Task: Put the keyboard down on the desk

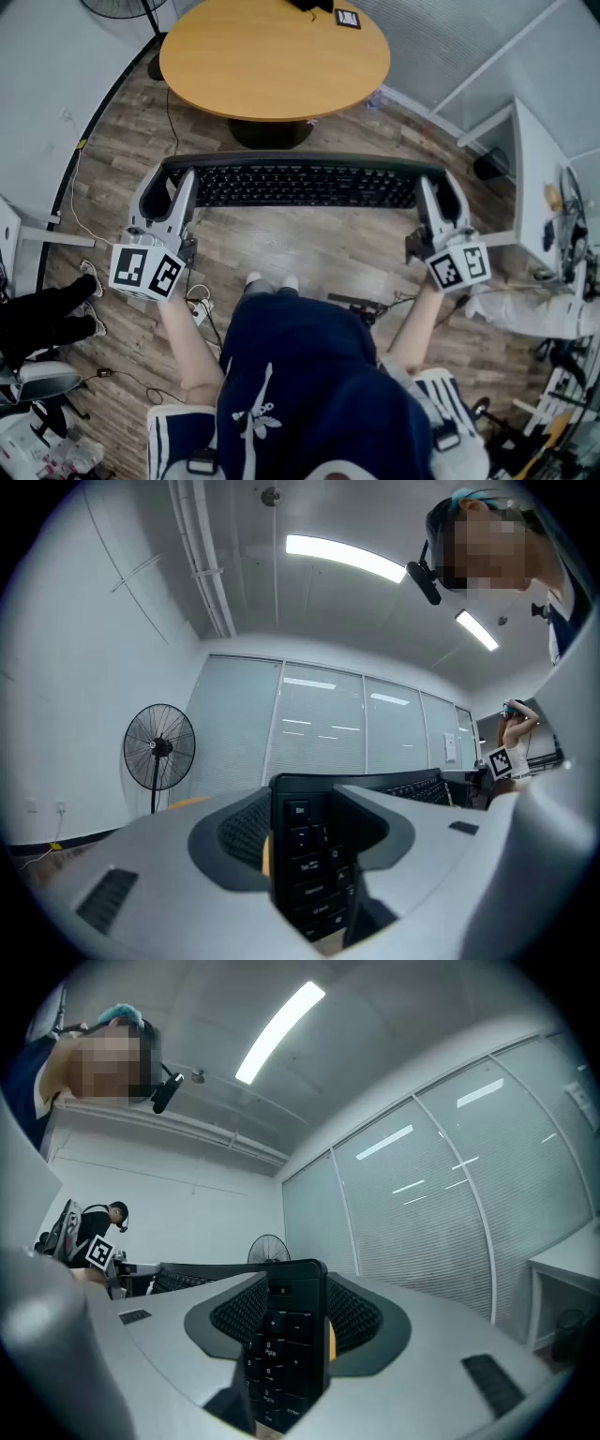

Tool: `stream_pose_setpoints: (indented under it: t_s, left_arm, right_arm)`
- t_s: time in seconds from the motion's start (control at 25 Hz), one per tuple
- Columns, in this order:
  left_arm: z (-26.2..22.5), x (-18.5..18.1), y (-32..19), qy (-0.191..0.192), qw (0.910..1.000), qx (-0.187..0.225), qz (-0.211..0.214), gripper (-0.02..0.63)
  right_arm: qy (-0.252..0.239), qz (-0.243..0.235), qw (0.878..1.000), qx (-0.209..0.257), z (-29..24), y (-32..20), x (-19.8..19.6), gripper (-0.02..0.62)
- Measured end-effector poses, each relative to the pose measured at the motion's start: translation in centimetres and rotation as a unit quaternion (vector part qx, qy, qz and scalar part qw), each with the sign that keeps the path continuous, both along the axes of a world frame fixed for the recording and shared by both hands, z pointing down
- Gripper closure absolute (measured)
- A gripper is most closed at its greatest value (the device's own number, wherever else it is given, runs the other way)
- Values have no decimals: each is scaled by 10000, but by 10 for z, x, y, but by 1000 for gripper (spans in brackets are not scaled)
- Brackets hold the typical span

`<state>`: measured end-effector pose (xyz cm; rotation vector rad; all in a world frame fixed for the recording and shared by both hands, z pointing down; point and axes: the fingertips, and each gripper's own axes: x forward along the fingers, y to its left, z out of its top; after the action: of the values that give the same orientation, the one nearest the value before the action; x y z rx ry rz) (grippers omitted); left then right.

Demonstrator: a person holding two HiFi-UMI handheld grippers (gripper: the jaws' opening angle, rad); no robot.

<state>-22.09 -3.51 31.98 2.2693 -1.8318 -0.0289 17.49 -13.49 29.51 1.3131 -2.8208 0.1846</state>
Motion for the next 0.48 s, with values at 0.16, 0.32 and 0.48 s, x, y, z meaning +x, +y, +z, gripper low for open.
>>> stream_pose_setpoints:
  t_s: [0.16, 0.32, 0.48]
  left_arm:
    - [0, 1, 1, -7, 10000, 7, -7, 408]
    - [-1, 1, 1, -10, 10000, 4, -23, 408]
    - [-1, 0, 2, -8, 10000, -4, -34, 408]
  right_arm:
    - [-17, 39, 10000, -35, 2, 1, 2, 413]
    - [-83, -2, 9999, -103, 4, 1, 1, 413]
    - [-72, -24, 9999, -102, 2, 1, -1, 413]
